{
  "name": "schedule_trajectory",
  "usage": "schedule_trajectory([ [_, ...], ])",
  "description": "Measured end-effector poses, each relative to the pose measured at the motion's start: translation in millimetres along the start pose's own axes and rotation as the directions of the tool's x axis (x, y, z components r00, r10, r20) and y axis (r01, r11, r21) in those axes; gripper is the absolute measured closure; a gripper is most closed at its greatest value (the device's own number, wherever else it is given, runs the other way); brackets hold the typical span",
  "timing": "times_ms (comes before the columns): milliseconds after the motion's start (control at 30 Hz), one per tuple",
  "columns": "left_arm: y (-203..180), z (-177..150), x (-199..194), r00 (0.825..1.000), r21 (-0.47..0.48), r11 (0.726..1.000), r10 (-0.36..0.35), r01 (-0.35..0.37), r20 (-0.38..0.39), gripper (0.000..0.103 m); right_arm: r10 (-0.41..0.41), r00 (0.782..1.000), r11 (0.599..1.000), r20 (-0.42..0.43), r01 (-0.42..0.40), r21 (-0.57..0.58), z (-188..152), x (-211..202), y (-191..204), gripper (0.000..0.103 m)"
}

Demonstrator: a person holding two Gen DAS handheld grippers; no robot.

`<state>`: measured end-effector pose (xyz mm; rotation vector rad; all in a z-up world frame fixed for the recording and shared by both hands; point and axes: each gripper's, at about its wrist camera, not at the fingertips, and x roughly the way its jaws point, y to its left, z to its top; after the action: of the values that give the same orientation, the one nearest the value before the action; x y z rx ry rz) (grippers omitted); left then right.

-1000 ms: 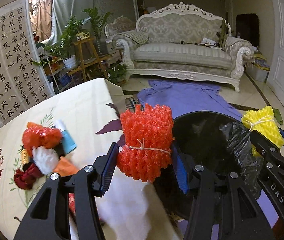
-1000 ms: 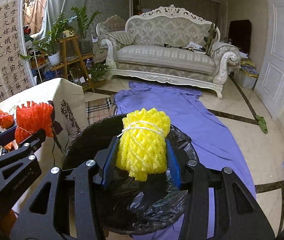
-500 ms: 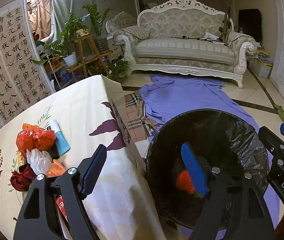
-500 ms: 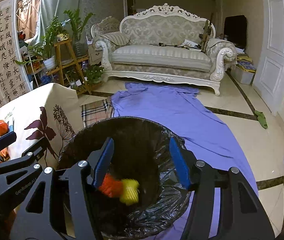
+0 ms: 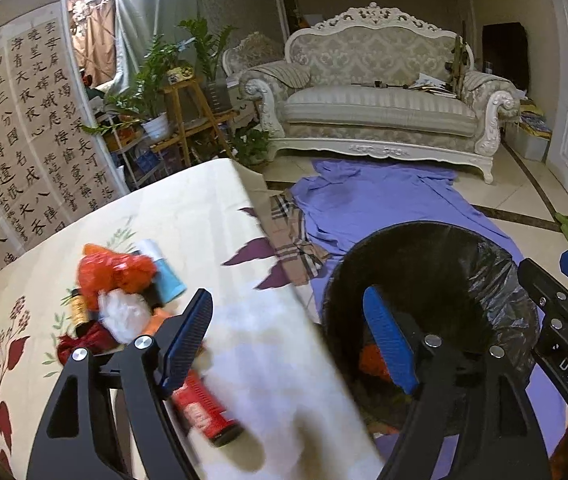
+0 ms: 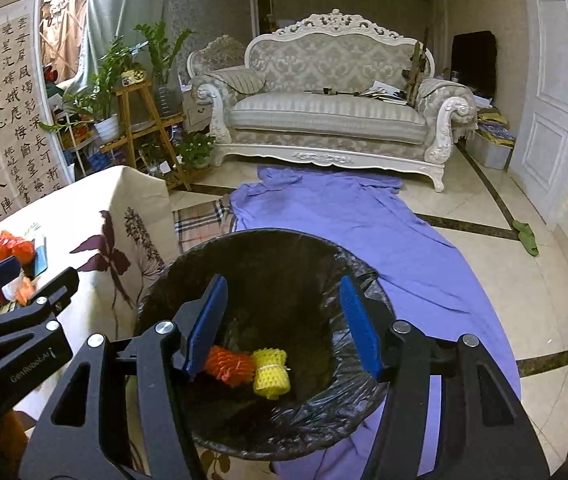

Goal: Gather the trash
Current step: 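Carry both foam nets over the black bin and open both tools, then grasp the white tube with the left tool while the right tool grasps the red bottle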

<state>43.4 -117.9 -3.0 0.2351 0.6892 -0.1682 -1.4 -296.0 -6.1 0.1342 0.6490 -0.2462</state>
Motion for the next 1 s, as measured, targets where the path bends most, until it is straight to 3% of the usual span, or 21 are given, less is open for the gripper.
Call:
schedule_trajectory([
  [633,95,-47,-20,0.985,-0.121,0.979,0.158,-0.165,-0.063,0.027,0.152,0.988,0.984,-0.022,-0.154,-0.091,-17,-22,82,0.046],
  [1000,102,-58,-17,0.987,-0.138,0.980,0.131,-0.142,-0.088,0.027,0.155,0.987,0.981,-0.038,-0.159,-0.114,-27,-28,96,0.046],
])
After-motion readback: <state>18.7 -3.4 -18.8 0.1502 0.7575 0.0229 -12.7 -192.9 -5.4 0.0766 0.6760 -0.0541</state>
